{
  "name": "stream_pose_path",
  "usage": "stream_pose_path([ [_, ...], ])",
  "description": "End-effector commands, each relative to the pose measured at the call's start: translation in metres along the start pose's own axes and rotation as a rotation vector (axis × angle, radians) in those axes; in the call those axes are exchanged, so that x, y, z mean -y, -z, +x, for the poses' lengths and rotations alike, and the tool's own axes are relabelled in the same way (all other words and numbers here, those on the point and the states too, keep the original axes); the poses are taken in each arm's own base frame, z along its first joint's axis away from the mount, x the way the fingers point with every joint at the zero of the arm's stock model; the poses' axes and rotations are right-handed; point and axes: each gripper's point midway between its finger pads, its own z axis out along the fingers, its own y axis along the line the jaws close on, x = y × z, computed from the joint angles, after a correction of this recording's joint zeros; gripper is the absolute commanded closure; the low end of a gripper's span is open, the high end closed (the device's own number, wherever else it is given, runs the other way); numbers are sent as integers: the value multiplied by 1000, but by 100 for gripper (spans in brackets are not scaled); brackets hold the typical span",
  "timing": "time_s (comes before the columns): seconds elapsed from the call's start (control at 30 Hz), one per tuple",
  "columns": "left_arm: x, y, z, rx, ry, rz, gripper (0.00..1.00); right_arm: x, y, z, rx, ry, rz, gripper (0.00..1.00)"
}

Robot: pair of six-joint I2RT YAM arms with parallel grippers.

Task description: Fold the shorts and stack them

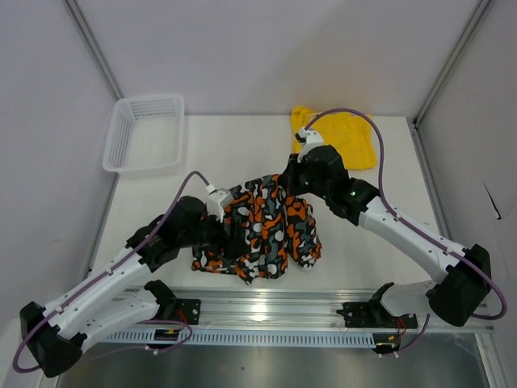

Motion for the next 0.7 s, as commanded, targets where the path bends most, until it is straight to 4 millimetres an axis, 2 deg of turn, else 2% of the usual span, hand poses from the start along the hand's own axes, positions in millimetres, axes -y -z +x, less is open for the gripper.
stream_pose_path([
  [0.0,-10,-10,3,16,27,-100,12,3,6,5,-16,21,-73,100],
  [0.03,-9,-11,1,37,44,-101,14,7,5,4,-10,16,-75,100],
  [0.07,-12,-16,12,25,48,-105,16,15,4,6,-12,9,-66,100],
  [0.1,-8,-16,3,82,57,-90,17,22,2,10,-17,-1,-64,100],
  [0.13,-10,-19,3,94,64,-95,18,22,2,14,-25,-3,-72,100],
  [0.17,-17,-24,13,91,69,-110,18,29,1,15,-27,-10,-63,100],
  [0.2,-18,-25,7,129,68,-112,19,31,0,15,-25,-16,-65,100],
  [0.27,-21,-30,10,144,58,-110,23,37,-3,19,-41,-26,-67,100],
  [0.4,-23,-36,13,164,3,-103,28,41,-7,20,-47,-34,-69,100],
  [0.57,-35,-43,19,149,-29,-173,29,44,-13,22,-55,-46,-75,100],
  [0.67,-31,-48,24,129,-35,-151,29,46,-16,24,-66,-49,-73,100],
])
